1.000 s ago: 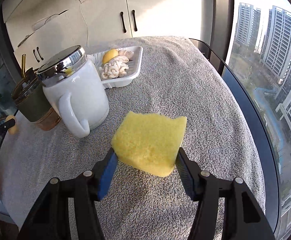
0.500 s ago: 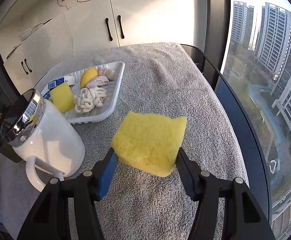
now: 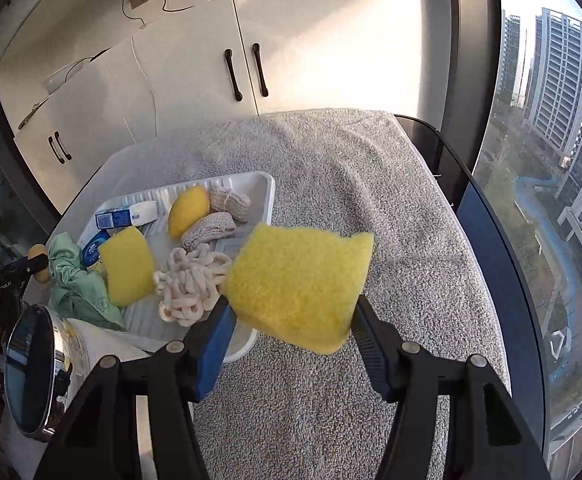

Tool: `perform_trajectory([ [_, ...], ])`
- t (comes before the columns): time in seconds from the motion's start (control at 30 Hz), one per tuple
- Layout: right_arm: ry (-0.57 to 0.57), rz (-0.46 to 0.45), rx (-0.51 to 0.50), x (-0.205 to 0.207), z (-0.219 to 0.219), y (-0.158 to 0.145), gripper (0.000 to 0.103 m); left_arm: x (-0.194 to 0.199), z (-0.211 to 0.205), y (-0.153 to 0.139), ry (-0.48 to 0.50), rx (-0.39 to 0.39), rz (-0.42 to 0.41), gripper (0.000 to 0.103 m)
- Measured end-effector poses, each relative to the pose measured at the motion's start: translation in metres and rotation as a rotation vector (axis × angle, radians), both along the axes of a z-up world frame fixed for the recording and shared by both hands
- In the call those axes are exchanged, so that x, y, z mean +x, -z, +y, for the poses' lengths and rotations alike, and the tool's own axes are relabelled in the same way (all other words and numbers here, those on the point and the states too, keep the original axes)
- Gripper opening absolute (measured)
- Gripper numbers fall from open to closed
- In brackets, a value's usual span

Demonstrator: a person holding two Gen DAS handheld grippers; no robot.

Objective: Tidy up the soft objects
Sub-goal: 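Carry the puff and sponge into the white tray and open both tools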

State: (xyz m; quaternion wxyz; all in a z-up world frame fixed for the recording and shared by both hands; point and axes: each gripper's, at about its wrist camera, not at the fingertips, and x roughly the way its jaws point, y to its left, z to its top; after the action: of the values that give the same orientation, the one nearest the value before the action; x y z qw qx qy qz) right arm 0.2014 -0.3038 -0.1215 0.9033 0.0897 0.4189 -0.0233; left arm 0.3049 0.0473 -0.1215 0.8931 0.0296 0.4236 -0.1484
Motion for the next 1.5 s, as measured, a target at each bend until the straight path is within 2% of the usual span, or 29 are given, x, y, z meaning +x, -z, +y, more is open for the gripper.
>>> perform_trajectory([
  [0.23,-0.059,0.012,0.056,0.051,0.013,-0.004,0.062,0.033,-0.041,-0.004,0.101,0.001,0.025,0.045],
  [0.47,-0.121,0.046,0.058,0.084,0.032,0.003,0.062,0.049,-0.066,0.004,0.151,0.028,0.05,0.045],
  [0.63,-0.143,0.073,0.059,0.095,0.042,0.012,0.062,0.058,-0.07,0.006,0.17,-0.013,0.072,0.045],
  [0.93,-0.149,0.112,0.082,0.105,0.048,0.026,0.062,0.066,-0.064,0.012,0.146,-0.08,0.123,0.05],
  [1.17,-0.156,0.117,0.078,0.104,0.051,0.024,0.066,0.065,-0.058,0.013,0.138,-0.146,0.173,0.054],
  [1.5,-0.15,0.123,0.116,0.096,0.048,0.021,0.075,0.06,-0.047,-0.004,0.094,-0.207,0.145,0.054],
])
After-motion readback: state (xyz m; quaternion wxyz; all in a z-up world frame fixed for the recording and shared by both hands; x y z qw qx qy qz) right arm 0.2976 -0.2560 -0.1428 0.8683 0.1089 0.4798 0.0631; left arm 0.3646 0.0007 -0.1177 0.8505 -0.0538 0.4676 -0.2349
